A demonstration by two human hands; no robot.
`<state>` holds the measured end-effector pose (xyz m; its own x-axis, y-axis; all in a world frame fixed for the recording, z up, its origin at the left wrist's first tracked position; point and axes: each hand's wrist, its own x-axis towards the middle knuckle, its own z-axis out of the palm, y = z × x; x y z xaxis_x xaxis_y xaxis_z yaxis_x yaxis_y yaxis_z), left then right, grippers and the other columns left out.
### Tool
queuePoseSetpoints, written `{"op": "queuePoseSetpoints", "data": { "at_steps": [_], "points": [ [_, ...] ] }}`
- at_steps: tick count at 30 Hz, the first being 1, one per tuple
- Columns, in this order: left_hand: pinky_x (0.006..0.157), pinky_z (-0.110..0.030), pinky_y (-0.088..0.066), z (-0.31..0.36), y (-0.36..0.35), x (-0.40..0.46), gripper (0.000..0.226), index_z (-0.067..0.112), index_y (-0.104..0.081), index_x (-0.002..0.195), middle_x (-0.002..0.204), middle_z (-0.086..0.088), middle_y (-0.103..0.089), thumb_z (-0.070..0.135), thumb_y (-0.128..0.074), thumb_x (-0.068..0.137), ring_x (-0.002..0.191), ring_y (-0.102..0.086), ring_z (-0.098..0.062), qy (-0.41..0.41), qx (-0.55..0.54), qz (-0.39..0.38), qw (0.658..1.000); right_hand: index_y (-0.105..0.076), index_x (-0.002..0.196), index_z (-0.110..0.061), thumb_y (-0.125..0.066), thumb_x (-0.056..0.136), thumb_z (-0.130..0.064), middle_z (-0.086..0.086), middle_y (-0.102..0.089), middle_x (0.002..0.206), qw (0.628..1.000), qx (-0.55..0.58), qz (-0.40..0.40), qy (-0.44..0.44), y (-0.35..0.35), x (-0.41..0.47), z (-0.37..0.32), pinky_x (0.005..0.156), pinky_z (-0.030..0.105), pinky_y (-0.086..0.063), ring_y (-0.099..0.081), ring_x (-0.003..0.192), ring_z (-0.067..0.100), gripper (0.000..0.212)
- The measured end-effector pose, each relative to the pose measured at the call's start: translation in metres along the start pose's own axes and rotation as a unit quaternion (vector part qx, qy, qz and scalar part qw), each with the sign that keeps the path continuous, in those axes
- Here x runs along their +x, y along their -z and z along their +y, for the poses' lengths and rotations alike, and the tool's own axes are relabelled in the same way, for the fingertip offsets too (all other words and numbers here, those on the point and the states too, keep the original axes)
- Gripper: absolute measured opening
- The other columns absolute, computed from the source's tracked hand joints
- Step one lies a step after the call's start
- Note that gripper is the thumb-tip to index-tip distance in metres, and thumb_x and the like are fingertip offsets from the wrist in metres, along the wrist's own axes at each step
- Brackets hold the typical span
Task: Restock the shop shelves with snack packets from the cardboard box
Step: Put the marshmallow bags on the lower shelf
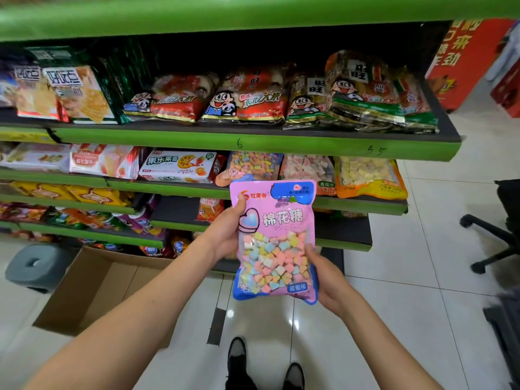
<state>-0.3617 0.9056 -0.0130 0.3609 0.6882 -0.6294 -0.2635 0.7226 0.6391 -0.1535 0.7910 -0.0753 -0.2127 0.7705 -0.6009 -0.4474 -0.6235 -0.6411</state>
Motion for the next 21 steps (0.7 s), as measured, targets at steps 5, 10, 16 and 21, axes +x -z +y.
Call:
{"op": "queuePoseSetpoints", "data": {
  "at_steps": [5, 10, 16, 21],
  "points": [
    [0.101, -0.052, -0.048, 0.005, 0.004, -0.001, 0.046, 0.014, -0.063, 0.125, 0.127, -0.014, -0.067, 0.048, -0.046, 0.099, 0.118, -0.064, -0.032, -0.030, 0.016, 0.003, 0.999, -0.064, 0.123, -0.015, -0.059, 0.090, -0.045, 0.015, -0.071, 0.118, 0.999, 0.028, 0.012, 0.022, 0.001, 0.002, -0.002, 0.072, 0.047, -0.059, -0.069, 0.105, 0.037, 0.044],
    [0.083, -0.046, -0.059, 0.006, 0.009, -0.002, 0.041, 0.012, -0.069, 0.113, 0.118, -0.015, -0.071, 0.045, -0.049, 0.100, 0.106, -0.070, -0.030, -0.038, 0.033, 0.010, 0.999, -0.065, 0.119, -0.016, -0.053, 0.098, -0.042, 0.015, -0.072, 0.114, 0.999, 0.020, 0.024, 0.009, -0.003, 0.002, -0.004, 0.070, 0.048, -0.059, -0.071, 0.101, 0.037, 0.036],
    [0.103, -0.056, -0.047, 0.000, 0.018, -0.001, 0.046, 0.009, -0.064, 0.125, 0.123, -0.017, -0.069, 0.045, -0.050, 0.099, 0.115, -0.065, -0.034, -0.040, 0.028, 0.026, 0.998, -0.063, 0.121, -0.015, -0.049, 0.100, -0.041, 0.015, -0.072, 0.114, 1.000, 0.024, 0.018, 0.006, -0.009, -0.003, -0.002, 0.068, 0.046, -0.059, -0.071, 0.101, 0.037, 0.036],
    [0.105, -0.057, -0.044, 0.000, 0.018, -0.004, 0.047, 0.008, -0.061, 0.129, 0.124, -0.018, -0.068, 0.044, -0.050, 0.100, 0.118, -0.063, -0.035, -0.038, 0.014, 0.029, 0.999, -0.062, 0.122, -0.016, -0.047, 0.100, -0.042, 0.013, -0.073, 0.113, 1.000, 0.014, 0.020, 0.005, -0.013, -0.007, -0.001, 0.063, 0.044, -0.059, -0.071, 0.099, 0.036, 0.036]
  ]
}}
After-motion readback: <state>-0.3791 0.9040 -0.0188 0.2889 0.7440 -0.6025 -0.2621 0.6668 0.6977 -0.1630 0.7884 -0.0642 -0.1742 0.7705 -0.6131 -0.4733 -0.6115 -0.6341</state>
